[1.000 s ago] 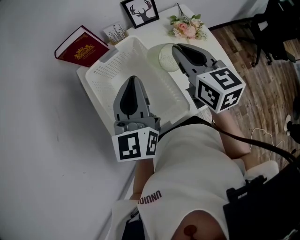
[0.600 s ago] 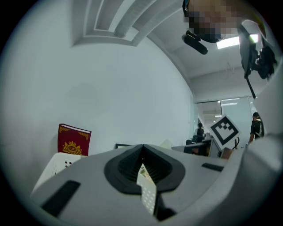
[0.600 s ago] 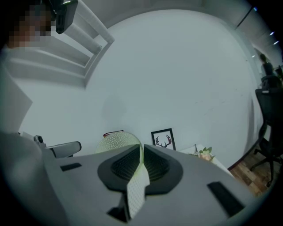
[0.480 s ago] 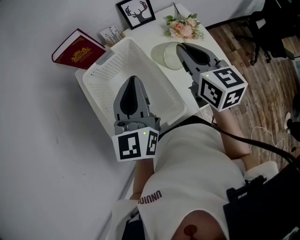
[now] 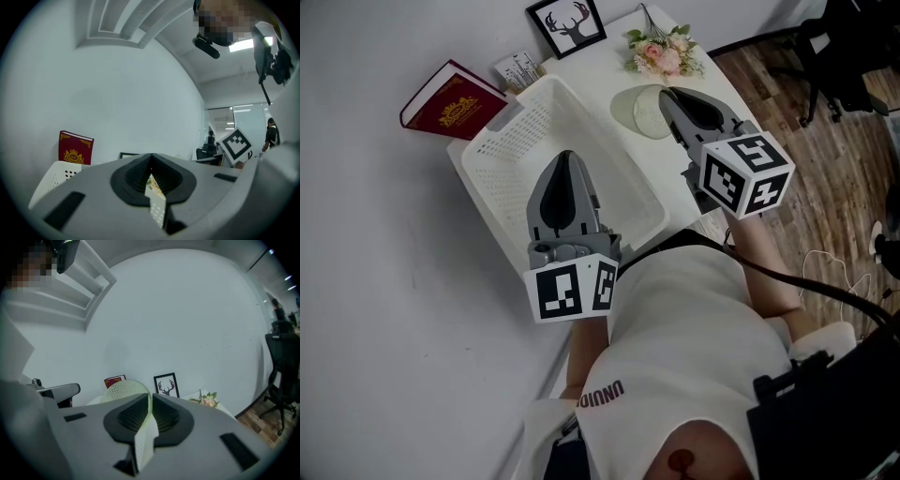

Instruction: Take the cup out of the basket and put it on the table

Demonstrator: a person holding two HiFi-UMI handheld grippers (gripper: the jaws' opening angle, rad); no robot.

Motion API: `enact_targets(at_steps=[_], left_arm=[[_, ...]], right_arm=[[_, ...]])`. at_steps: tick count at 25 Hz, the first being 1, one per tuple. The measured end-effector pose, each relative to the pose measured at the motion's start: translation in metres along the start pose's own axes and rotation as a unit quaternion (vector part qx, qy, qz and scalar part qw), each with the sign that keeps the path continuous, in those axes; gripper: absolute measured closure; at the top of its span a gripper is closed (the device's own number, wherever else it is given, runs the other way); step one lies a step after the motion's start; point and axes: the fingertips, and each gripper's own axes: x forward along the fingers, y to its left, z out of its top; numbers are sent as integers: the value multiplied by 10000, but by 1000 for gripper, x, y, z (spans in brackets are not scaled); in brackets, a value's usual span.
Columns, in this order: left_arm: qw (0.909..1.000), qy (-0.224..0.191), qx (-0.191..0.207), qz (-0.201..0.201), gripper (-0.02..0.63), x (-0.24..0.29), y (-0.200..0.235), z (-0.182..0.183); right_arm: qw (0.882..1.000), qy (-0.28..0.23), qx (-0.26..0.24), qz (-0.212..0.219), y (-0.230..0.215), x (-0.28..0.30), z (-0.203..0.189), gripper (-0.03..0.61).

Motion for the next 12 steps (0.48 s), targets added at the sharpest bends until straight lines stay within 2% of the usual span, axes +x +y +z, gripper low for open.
enact_targets(at_steps=[12], left_arm=[[10000, 57, -27, -18, 601, 1, 1, -4]], right_arm=[[9996, 210, 74, -193, -15, -1, -20, 537]])
